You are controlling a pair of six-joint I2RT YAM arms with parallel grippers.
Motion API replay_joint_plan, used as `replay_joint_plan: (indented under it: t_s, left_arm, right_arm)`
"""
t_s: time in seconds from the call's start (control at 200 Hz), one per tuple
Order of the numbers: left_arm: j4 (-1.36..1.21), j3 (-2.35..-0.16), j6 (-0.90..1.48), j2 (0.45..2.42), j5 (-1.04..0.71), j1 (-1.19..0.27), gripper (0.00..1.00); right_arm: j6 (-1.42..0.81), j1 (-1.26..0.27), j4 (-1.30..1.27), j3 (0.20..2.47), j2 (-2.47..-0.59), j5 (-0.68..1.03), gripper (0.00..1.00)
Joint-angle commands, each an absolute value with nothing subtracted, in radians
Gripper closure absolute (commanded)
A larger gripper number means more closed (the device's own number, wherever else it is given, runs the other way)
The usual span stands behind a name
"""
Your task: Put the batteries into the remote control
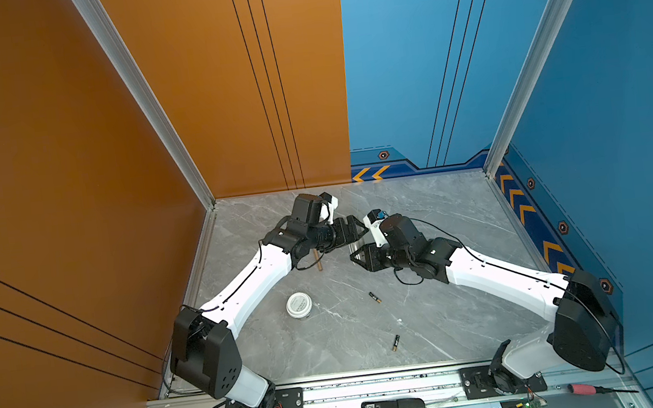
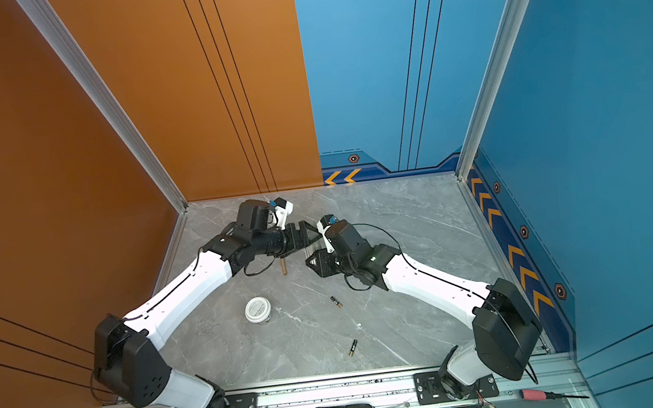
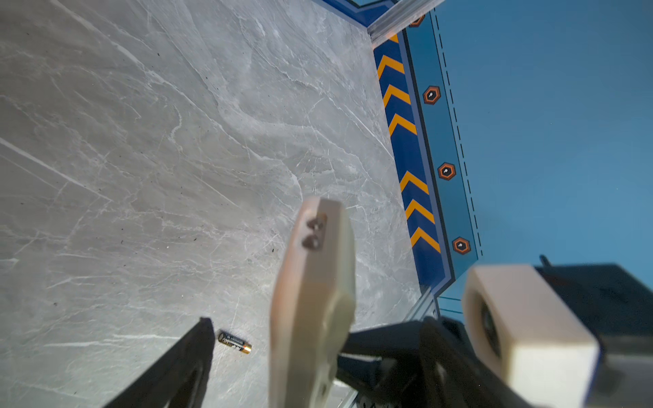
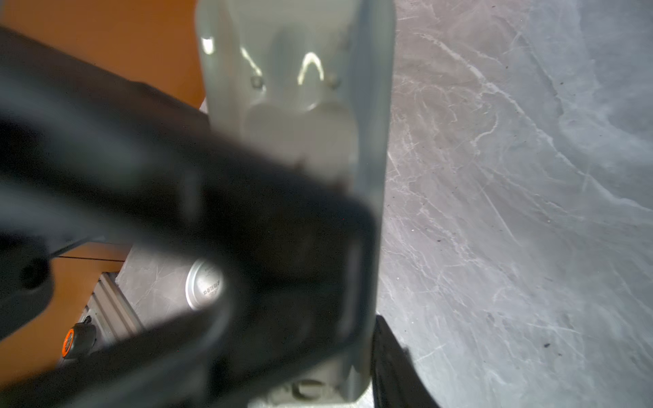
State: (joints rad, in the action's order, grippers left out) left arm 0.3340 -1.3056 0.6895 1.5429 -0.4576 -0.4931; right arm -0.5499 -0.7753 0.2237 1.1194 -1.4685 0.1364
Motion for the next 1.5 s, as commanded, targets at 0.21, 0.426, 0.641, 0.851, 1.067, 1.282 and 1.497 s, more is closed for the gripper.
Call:
replay_joint_plan:
  t_s: [0.21,0.426,0.641,0.851,1.067,1.282,1.497]
  left_arm:
    - [0.298,-1.347,0.684,1.572,-0.456,-0.472,0.39]
    - [0.300,-1.333,0.674,1.567,-0.464,-0.470,0.77]
    - [0.320,-1.310,0.640,1.549,-0.463,-0.459,0.97]
    - [0.364,-1.293,0.539,1.530,-0.528,-0.411,1.00]
    - [0.411,-1.296,0.485,1.526,-0.693,-0.386,1.00]
    - [0.449,-1.309,0.497,1.538,-0.836,-0.384,1.00]
    - [0.459,-1.298,0.506,1.542,-0.919,-0.385,1.00]
  right_arm:
    - [-0.583,-0.806,0.173,1.122,-1.446,0.132,0.88]
    - [-0.582,-0.815,0.169,1.127,-1.451,0.130,0.86]
    - [-0.556,-0.838,0.216,1.174,-1.452,0.124,0.32]
    - [-0.336,-0.898,0.546,1.297,-1.374,0.018,0.01]
    - [-0.067,-0.909,0.834,1.441,-1.345,-0.125,0.03]
    - [0.092,-0.925,0.859,1.510,-1.417,-0.172,0.04]
    - [0.196,-0.943,0.858,1.539,-1.468,-0.193,0.05]
